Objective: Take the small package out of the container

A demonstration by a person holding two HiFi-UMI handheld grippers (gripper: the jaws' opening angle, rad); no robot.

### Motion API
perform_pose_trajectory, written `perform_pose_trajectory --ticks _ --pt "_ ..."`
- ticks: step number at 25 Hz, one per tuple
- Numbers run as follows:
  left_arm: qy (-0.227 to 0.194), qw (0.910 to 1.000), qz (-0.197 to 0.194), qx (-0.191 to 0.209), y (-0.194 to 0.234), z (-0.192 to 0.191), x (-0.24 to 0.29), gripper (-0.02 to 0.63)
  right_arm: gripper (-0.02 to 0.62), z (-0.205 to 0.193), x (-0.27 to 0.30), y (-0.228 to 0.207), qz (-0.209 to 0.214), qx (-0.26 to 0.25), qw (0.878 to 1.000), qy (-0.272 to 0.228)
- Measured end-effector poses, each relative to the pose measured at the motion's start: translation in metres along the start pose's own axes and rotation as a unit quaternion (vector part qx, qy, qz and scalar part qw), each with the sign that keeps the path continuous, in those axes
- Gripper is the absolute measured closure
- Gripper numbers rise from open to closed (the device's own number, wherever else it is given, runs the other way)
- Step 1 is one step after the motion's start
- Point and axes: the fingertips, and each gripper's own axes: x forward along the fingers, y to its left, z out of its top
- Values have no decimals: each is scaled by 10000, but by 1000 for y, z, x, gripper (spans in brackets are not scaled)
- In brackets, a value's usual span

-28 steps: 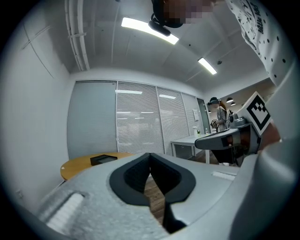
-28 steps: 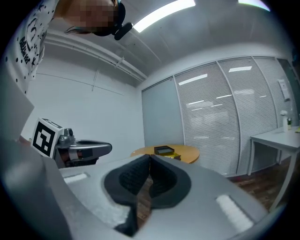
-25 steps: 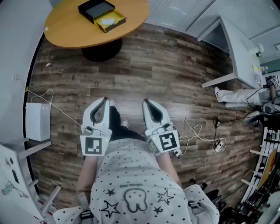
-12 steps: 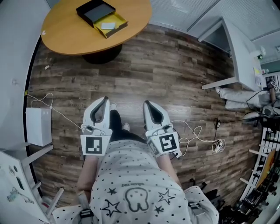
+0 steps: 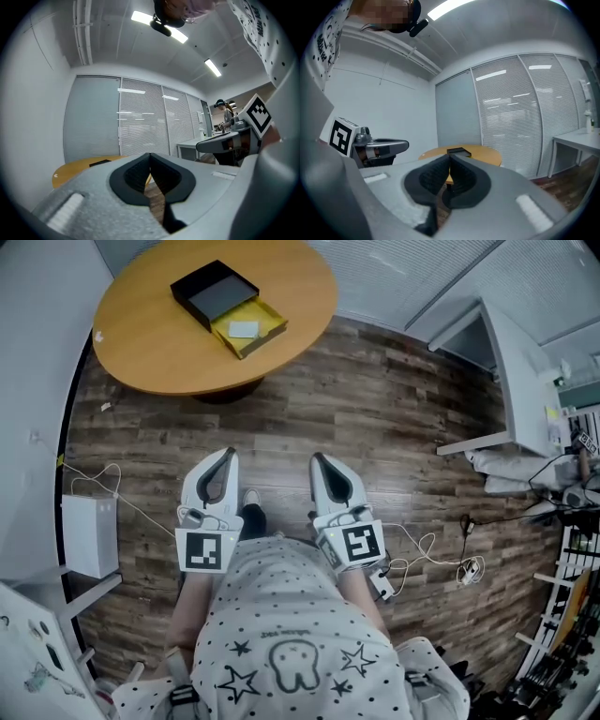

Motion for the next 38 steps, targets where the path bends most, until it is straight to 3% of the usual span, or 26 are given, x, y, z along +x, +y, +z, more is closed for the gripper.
perform_pose_trajectory --ticks 16,38 --pt "-44 10000 -57 -52 67 -7 41 597 591 9 73 -3 -275 -43 9996 10" --pt "200 9993 150 -272 100 -25 56 597 591 1 105 -2 -299 -56 9993 225"
